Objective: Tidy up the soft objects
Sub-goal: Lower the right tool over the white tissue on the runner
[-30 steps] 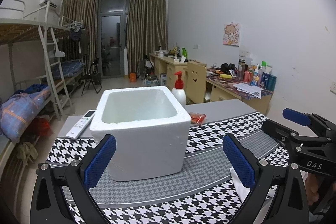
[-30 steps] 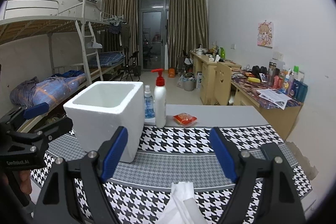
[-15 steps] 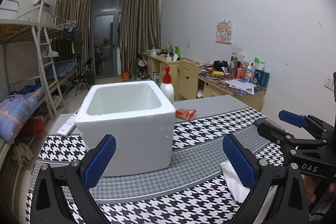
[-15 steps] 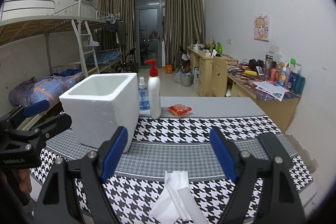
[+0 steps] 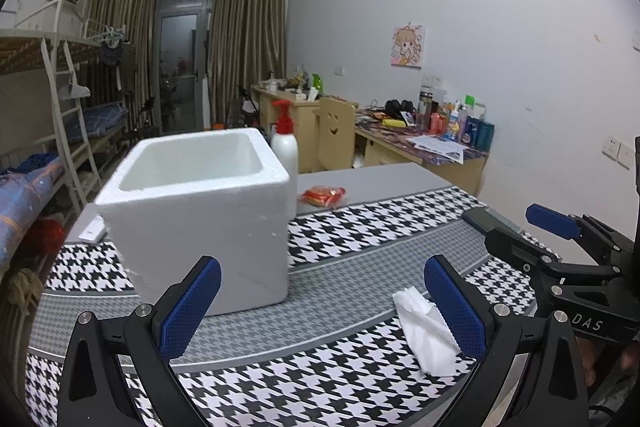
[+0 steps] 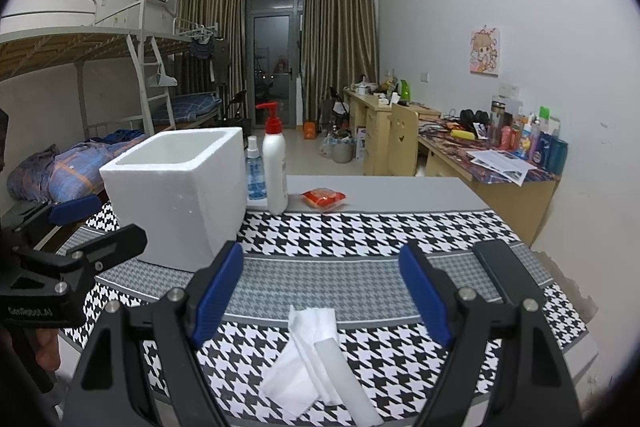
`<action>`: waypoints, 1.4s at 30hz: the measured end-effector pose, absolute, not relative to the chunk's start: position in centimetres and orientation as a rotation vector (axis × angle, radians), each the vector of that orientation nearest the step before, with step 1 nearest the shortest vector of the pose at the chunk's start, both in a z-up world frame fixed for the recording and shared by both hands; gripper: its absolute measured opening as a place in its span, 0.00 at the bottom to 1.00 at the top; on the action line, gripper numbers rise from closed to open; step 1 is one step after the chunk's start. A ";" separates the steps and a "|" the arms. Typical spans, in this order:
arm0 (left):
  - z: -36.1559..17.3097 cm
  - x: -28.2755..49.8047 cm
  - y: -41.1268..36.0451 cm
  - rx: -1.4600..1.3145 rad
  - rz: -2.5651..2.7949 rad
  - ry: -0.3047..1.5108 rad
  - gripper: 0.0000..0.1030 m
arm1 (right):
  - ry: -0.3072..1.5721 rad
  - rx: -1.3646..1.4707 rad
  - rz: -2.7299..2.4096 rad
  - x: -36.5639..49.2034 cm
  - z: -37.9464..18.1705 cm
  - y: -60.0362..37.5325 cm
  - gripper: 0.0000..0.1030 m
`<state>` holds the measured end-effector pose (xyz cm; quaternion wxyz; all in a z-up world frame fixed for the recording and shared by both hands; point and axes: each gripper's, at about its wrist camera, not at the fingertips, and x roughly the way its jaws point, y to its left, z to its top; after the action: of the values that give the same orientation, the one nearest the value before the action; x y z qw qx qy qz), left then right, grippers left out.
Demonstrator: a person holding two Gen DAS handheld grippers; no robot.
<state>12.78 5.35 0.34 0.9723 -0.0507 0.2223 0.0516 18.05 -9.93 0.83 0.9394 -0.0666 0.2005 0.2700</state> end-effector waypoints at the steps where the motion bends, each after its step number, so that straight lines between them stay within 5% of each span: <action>1: 0.2 12.9 5.1 -0.099 0.098 0.451 0.99 | 0.412 -0.134 0.547 18.1 0.7 -10.1 0.81; 42: -5.2 15.8 -0.7 -0.064 -0.074 0.592 0.99 | 0.529 -0.125 0.500 17.8 -3.6 -14.5 0.81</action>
<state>15.76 -0.68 -5.17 0.9554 -0.0314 0.2915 -0.0366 17.85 -14.52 -3.62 0.9325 -0.0612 0.2586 0.2445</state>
